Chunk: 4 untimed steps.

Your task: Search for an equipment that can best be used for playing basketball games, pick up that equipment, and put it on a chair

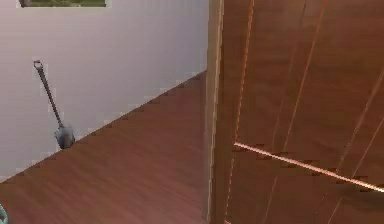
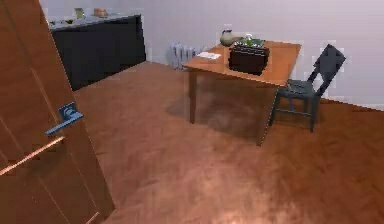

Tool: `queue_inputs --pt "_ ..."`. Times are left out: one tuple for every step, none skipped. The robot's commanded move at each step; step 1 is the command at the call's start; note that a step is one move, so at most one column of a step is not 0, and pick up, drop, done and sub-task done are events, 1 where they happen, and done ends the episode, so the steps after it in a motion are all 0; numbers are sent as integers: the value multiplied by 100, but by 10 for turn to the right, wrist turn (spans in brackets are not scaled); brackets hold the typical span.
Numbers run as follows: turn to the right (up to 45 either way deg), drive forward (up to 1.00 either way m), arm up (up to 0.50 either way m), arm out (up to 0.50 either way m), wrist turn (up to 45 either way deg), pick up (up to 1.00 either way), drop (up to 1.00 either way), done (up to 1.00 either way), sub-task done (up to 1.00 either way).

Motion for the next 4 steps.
queue_inputs --pt "450 0 0 0 0 0 0 0 0" --pt "450 0 0 0 0 0 0 0 0" --pt "270 0 0 0 0 0 0 0 0" --pt "0 25 0 0 0 0 0 0 0"
